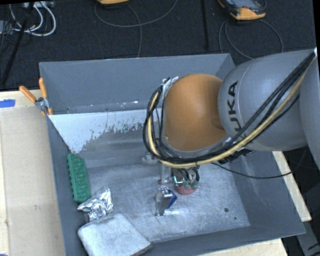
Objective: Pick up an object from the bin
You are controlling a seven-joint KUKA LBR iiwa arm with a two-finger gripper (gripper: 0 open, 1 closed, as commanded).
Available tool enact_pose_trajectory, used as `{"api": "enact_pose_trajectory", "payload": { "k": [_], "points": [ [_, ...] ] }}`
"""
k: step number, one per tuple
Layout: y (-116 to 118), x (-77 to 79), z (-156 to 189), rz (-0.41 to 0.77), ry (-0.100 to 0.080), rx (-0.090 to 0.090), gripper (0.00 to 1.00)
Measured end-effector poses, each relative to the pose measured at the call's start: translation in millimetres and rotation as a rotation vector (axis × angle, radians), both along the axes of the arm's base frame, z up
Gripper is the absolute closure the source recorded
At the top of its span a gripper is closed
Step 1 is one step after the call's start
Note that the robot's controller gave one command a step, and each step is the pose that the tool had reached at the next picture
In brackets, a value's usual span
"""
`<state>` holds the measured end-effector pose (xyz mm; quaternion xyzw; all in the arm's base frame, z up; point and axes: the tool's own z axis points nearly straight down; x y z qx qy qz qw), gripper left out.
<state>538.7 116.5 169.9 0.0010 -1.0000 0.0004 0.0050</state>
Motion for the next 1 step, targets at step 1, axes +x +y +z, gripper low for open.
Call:
{"api": "enact_pose_trajectory", "payload": {
  "k": [1],
  "points": [
    [-71.3, 11.1, -96.9, -0.134, -0.013, 0.002, 0.0]
  ]
}}
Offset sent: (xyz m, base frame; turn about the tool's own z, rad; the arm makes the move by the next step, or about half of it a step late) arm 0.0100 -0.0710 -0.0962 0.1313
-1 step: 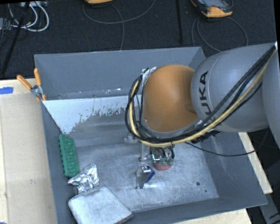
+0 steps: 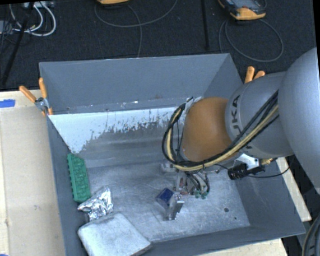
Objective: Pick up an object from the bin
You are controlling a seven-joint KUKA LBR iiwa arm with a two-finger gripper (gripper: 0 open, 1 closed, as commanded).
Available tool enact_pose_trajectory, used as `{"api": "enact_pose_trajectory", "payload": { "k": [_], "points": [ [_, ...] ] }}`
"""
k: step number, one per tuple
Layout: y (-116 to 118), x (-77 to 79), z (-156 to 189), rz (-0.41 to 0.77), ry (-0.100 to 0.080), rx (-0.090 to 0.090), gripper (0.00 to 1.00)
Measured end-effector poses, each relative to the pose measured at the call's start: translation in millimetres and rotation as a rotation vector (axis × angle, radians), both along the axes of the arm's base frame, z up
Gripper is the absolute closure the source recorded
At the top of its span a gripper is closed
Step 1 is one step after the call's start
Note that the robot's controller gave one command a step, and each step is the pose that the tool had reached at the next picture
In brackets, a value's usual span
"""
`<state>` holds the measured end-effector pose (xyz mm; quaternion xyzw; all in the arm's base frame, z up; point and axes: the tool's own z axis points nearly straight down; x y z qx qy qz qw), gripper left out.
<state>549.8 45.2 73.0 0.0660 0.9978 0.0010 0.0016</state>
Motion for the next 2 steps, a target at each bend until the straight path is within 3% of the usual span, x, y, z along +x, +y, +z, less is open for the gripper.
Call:
{"api": "enact_pose_trajectory", "payload": {
  "k": [1, 2],
  "points": [
    [-0.1, 4.6, 5.7, -0.003, -0.015, 0.0, 1.0],
    [-3.4, -11.8, 147.1, 0.076, -0.004, -0.002, 1.0]
  ]
}}
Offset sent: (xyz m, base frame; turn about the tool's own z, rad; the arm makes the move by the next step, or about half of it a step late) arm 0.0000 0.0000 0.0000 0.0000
